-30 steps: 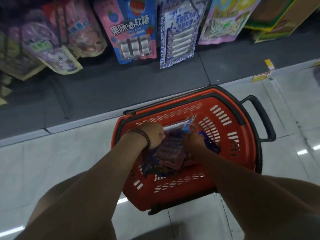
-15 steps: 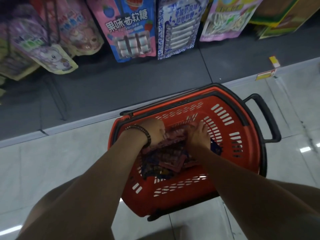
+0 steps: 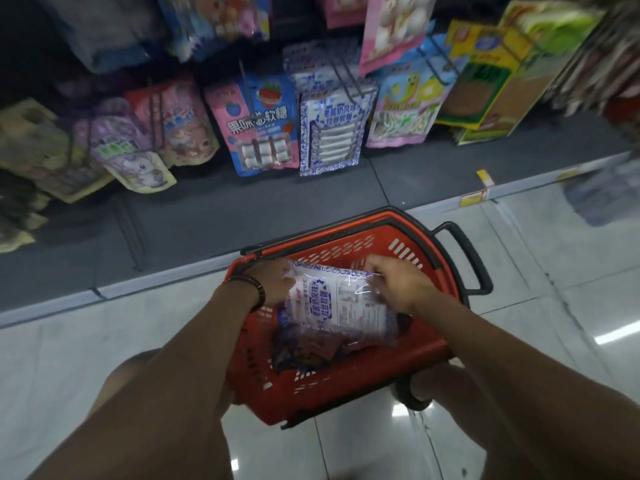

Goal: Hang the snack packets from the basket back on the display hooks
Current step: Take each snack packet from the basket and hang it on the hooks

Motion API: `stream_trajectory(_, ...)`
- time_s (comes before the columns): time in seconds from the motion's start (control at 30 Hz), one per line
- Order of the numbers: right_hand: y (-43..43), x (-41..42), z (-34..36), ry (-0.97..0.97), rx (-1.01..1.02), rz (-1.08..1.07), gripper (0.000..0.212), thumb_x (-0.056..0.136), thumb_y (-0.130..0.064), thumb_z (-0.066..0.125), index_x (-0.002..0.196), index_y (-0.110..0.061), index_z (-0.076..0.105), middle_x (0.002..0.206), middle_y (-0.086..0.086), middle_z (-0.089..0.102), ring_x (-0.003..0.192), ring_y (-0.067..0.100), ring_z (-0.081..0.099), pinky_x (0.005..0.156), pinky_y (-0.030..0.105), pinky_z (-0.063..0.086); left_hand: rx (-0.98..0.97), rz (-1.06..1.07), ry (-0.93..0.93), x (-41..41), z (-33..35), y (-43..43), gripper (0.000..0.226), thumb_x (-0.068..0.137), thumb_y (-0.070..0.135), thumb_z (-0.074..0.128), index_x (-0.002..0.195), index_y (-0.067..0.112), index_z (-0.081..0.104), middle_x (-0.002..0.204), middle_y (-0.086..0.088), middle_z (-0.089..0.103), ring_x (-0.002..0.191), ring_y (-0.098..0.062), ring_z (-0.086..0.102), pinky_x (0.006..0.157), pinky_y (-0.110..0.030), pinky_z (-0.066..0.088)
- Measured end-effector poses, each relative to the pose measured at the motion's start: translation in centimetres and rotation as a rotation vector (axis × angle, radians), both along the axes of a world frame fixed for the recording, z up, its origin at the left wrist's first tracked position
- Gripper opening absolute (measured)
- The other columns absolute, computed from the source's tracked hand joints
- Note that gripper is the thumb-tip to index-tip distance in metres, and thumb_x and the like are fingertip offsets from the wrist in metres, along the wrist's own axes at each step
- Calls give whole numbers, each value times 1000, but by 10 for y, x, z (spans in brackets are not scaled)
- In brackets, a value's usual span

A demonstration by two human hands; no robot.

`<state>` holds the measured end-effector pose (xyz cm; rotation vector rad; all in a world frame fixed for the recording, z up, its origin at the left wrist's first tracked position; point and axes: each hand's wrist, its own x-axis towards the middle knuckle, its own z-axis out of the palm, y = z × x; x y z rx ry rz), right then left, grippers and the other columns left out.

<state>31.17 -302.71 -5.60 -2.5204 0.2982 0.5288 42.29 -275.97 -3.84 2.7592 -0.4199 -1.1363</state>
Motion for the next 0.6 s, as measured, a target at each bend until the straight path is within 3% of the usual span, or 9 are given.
stream_trajectory(0.1, -11, -21, 29, -88, 117, -81, 27, 104, -22, 67, 85, -32, 51, 79, -6, 64, 77, 18, 66, 70, 37, 50, -138, 145, -76, -17, 19, 10, 70, 70, 71, 45, 125, 33, 65, 133, 2, 71, 117, -23, 67, 98, -29, 49)
stream_trajectory(0.2, -11, -45, 50, -243, 355, -208, 20, 98, -21, 69, 86, -29, 55, 83, 3, 63, 81, 26, 61, 79, 46, 53, -343, 350, -74, -54, 49, 14, 48, 85, 54, 71, 120, 22, 69, 115, 5, 74, 105, -18, 69, 90, -26, 49)
stream_trajectory(0.27, -2, -60, 64, -329, 532, -348, 20, 101, -12, 69, 88, -19, 56, 89, 19, 64, 76, 26, 56, 63, 33, 55, -530, 487, -49, -87, 52, 16, 36, 82, 50, 82, 100, 20, 73, 95, 12, 78, 92, -9, 73, 87, -28, 58)
stream_trajectory(0.33, 13, -75, 79, -408, 643, -463, 18, 105, -5, 66, 89, -10, 56, 89, 25, 64, 76, 23, 56, 56, 25, 52, -674, 598, -23, -122, 51, 16, 53, 71, 62, 85, 104, 24, 69, 100, 8, 80, 96, -13, 76, 93, -41, 61)
stream_trajectory(0.37, 20, -83, 85, -448, 679, -508, 17, 105, -6, 65, 90, -9, 57, 90, 27, 65, 77, 22, 58, 59, 30, 54, -705, 644, -30, -139, 54, 14, 51, 71, 59, 86, 105, 28, 65, 106, 6, 78, 98, -14, 74, 94, -39, 60)
stream_trajectory(0.4, 29, -91, 89, -483, 702, -544, 15, 105, -7, 65, 92, -7, 58, 91, 26, 66, 77, 19, 59, 63, 34, 54, -712, 649, -66, -153, 60, 11, 40, 76, 48, 86, 103, 31, 62, 109, 6, 75, 98, -11, 72, 92, -28, 59)
stream_trajectory(0.47, 44, -108, 96, -540, 739, -589, 10, 106, -8, 64, 97, -7, 61, 86, 11, 72, 74, 11, 64, 59, 30, 57, -767, 638, -187, -176, 71, 3, 25, 84, 31, 83, 97, 34, 61, 114, 6, 71, 101, -8, 69, 87, -17, 56)
stream_trajectory(0.53, 57, -120, 99, -592, 753, -590, 17, 107, -9, 64, 97, -24, 66, 93, 1, 79, 81, 14, 73, 63, 33, 62, -802, 679, -200, -188, 83, -4, 34, 75, 50, 80, 102, 43, 60, 124, 5, 67, 107, -9, 67, 95, -30, 59)
stream_trajectory(0.6, 67, -128, 107, -637, 761, -546, 28, 106, -9, 65, 92, -33, 67, 100, 5, 80, 90, 22, 76, 76, 41, 63, -785, 690, -175, -191, 94, -13, 55, 66, 69, 75, 115, 50, 58, 133, 4, 59, 117, -11, 62, 105, -31, 53)
